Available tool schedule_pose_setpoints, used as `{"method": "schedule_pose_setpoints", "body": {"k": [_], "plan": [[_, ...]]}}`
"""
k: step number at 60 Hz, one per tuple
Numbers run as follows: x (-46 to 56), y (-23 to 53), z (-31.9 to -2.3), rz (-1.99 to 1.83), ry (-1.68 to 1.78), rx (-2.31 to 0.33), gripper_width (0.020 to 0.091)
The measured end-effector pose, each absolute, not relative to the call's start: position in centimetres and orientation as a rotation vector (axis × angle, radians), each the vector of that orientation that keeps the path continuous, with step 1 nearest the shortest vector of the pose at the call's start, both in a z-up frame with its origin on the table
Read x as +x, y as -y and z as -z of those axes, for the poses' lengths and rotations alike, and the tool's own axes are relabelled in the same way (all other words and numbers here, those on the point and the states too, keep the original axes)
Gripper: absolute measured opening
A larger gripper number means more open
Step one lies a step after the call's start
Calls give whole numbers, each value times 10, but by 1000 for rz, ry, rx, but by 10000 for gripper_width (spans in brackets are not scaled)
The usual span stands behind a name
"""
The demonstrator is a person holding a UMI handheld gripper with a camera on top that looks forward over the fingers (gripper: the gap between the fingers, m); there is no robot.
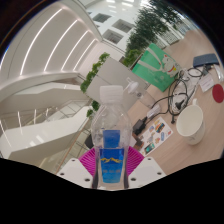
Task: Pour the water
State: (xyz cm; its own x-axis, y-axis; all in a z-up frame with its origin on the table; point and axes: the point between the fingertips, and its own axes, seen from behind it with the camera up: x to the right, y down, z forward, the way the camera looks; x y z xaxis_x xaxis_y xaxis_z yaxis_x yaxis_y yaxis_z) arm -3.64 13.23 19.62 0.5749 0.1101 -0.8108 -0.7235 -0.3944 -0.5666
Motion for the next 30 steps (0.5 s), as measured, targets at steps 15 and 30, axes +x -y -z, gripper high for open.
{"method": "schedule_pose_setpoints", "body": {"k": [15,30], "plan": [[14,-165,-211,-1892,-1263,-1281,343],[51,-147,-224,-2193,-1472,-853,343]]}}
